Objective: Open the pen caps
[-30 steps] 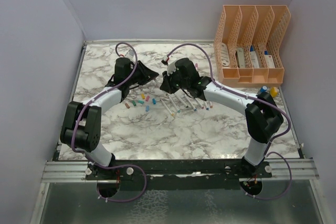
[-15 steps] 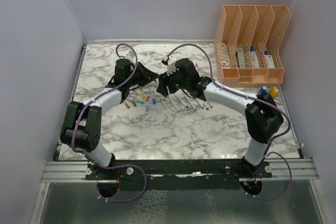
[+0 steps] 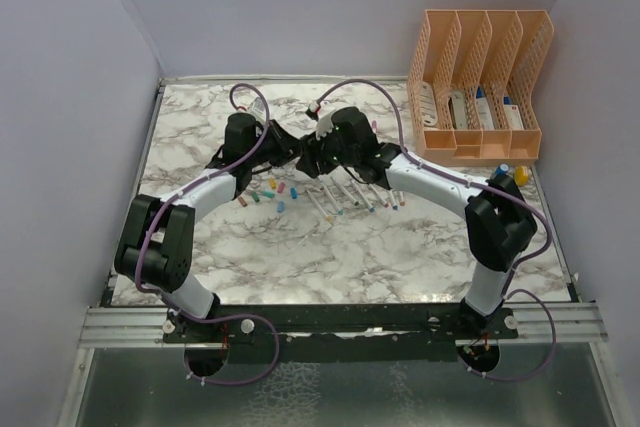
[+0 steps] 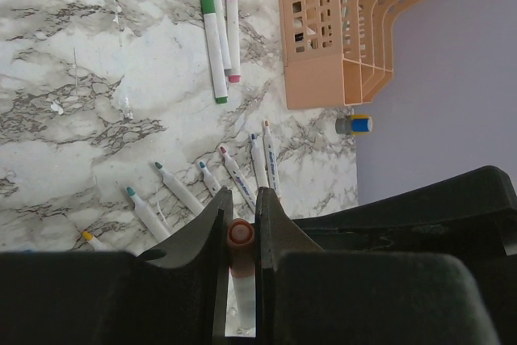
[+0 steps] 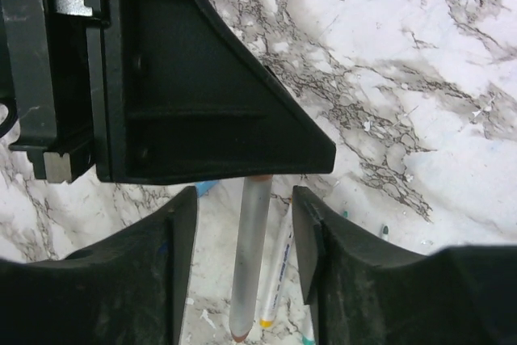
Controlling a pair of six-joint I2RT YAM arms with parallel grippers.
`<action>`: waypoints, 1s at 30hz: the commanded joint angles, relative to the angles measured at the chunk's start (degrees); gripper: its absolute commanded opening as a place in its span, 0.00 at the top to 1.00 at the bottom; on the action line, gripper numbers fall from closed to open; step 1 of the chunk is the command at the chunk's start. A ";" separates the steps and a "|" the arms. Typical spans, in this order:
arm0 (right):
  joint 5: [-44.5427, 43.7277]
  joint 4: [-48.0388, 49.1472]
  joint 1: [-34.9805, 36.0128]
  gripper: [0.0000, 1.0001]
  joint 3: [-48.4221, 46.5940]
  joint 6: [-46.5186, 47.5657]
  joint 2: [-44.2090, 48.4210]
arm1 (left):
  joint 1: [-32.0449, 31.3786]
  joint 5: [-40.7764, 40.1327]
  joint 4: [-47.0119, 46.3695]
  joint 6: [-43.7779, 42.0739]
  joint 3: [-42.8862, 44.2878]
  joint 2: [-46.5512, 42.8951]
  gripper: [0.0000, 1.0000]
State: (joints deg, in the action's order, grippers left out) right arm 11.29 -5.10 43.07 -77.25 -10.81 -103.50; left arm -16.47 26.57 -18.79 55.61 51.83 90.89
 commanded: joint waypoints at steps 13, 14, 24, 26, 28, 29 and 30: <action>1.60 1.82 0.26 0.99 -1.04 -1.13 -1.08 | -1.04 0.14 -1.30 -1.05 1.95 -2.80 1.00; 1.42 1.78 0.26 0.99 -0.44 -1.22 -0.65 | -1.04 -0.42 -0.78 -1.47 2.45 -2.75 1.00; 0.64 -1.00 0.26 0.99 10.87 -1.85 6.98 | 2.40 -4.35 3.46 -3.59 11.69 2.86 1.00; -0.40 -1.42 0.26 0.99 13.55 -2.52 9.07 | 3.05 -4.37 4.20 -4.11 13.05 3.99 1.00; -2.12 -2.05 0.26 0.99 16.21 -2.92 10.87 | 3.26 -4.68 5.34 -4.94 13.67 4.65 1.00; -3.17 -2.40 0.26 0.99 17.04 -2.92 11.69 | 3.28 -4.65 5.72 -5.25 13.58 4.80 1.00; -4.25 -2.71 0.26 0.99 17.86 -2.89 12.49 | 3.29 -4.62 6.10 -5.60 13.21 4.82 1.00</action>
State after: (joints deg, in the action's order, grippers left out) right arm 9.72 -3.97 42.83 -62.87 -12.97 -94.78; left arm -13.82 24.64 -12.95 52.40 64.29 94.87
